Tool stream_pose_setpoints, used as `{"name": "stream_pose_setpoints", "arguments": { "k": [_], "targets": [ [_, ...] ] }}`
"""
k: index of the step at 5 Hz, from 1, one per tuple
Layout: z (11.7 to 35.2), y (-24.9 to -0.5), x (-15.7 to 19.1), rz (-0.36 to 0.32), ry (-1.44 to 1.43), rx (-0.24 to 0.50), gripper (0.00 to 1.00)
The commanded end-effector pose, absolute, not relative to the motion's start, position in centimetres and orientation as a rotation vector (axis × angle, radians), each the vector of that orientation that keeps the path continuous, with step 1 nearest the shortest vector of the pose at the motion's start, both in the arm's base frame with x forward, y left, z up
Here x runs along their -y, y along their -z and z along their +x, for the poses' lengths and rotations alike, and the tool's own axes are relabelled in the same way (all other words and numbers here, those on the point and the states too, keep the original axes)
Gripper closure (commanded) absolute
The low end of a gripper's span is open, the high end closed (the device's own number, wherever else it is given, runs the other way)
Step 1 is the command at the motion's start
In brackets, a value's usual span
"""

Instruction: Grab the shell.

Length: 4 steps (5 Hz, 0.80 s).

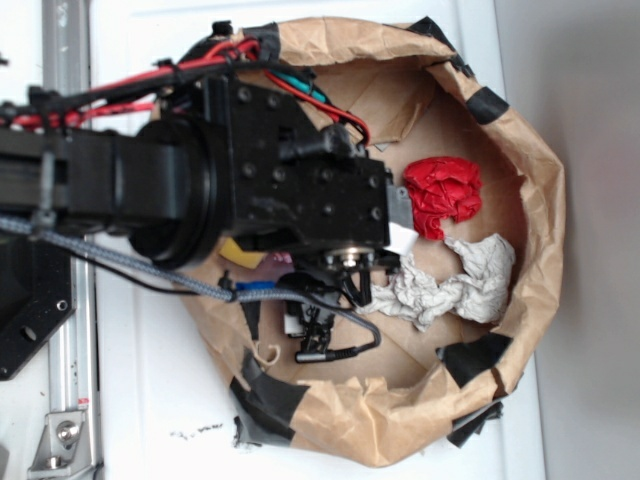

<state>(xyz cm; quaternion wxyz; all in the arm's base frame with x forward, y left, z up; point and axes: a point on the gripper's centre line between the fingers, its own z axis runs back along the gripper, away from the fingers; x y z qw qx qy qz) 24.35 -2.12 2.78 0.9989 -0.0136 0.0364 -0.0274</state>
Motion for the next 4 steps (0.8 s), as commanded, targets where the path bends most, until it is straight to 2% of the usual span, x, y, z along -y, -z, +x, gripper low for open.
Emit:
{"name": "stream_pose_setpoints", "arguments": {
  "k": [1,2,3,4],
  "targets": [
    [25.4,1.2,2.3,0.047,0.124,-0.109,0.00],
    [25.2,0.4,1.3,0.041,0.022,-0.099,1.00],
    [24.9,-3.1,1.0,0.079,0.039,-0.078,1.00],
    [25.1,-7.8,0.8,0.099,0.052,-0.043,1.00]
  ]
}}
